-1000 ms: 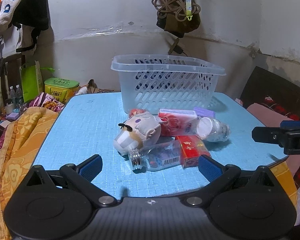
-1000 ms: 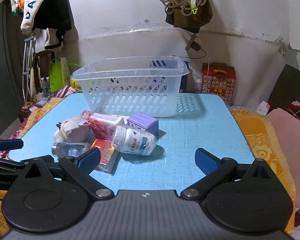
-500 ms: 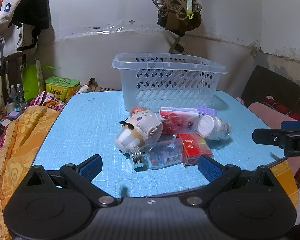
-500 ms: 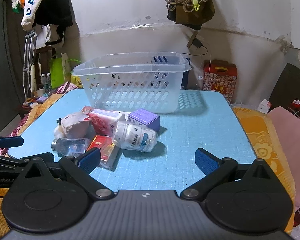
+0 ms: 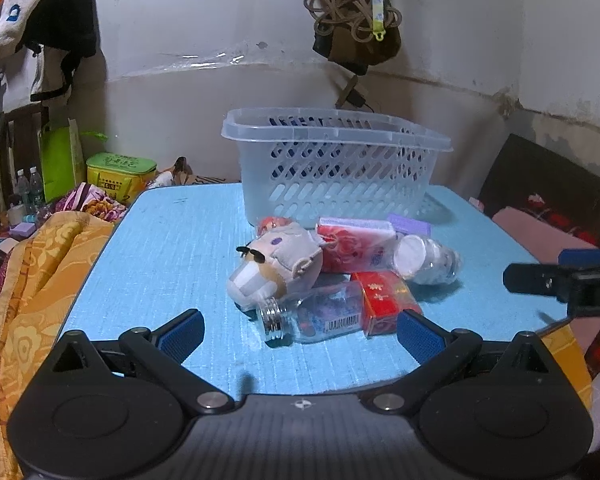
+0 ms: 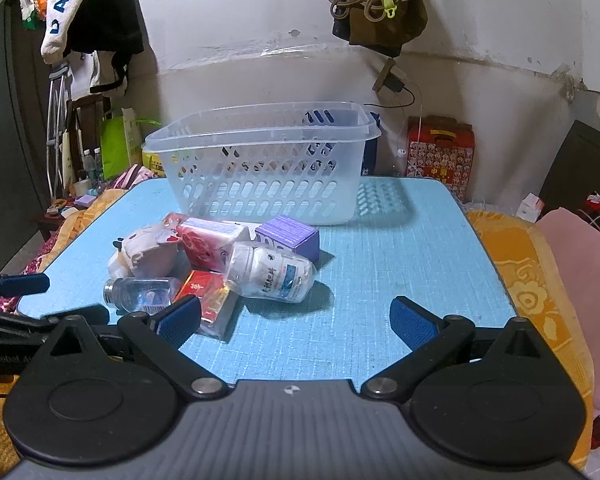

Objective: Organize objects
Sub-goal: 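Move both grippers toward the pile of items beside the basket, then grasp the white pill bottle with the right gripper while the left gripper grasps the white plush doll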

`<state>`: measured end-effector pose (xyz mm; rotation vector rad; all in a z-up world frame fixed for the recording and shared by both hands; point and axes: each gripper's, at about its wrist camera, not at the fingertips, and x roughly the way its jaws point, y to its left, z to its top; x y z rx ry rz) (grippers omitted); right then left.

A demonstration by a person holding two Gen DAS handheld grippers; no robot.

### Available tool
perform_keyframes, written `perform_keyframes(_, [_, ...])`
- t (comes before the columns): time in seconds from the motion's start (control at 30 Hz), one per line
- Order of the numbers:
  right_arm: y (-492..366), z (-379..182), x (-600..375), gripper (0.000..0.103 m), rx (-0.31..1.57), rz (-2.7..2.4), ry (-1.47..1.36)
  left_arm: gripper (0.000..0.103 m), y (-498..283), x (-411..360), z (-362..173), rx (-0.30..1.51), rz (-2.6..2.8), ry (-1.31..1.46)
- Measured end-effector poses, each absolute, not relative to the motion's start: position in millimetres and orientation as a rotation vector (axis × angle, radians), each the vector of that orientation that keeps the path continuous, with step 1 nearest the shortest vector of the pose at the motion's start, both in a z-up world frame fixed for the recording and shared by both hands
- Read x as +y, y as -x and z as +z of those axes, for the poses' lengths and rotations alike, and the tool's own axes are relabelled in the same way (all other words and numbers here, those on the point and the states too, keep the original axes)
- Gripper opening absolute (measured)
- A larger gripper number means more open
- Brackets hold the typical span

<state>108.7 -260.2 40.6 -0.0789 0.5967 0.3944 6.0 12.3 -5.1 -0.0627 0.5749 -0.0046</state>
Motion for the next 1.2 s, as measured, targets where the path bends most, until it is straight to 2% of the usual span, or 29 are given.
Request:
perform_keyframes(0.33, [-111,41,-265,0.103,0.612,0.43,0.025,0.103,-9,20,-11,0.625,-0.006,0.105])
perform_keyframes(0.53, [-117,38,-266,0.103,0.646,0.45,-0.02,0.099,-11,20,-11,0.64,-0.03,0.091])
perform_keyframes(0.73, [-141,39,-264,0.103,0.641,0.437,-0.057,0.097,-18,20,7,0.664,-0.11,-0.001])
perform_keyframes(0.9, [-185,56,-248,0.103,0.627,0.393,-0.032,0.093,-53,36,27,0.671,-0.132,-0.048])
perform_keyframes(1.03, [-214,49,-236,0.103,0.706,0.416,0.044,0.093,-93,58,33,0.667,-0.173,0.001])
perform_keyframes(1.2, [-221,17,-259,0.103,0.86,0.476,-0.116,0.085,-117,79,13,0.708,-0.251,0.126])
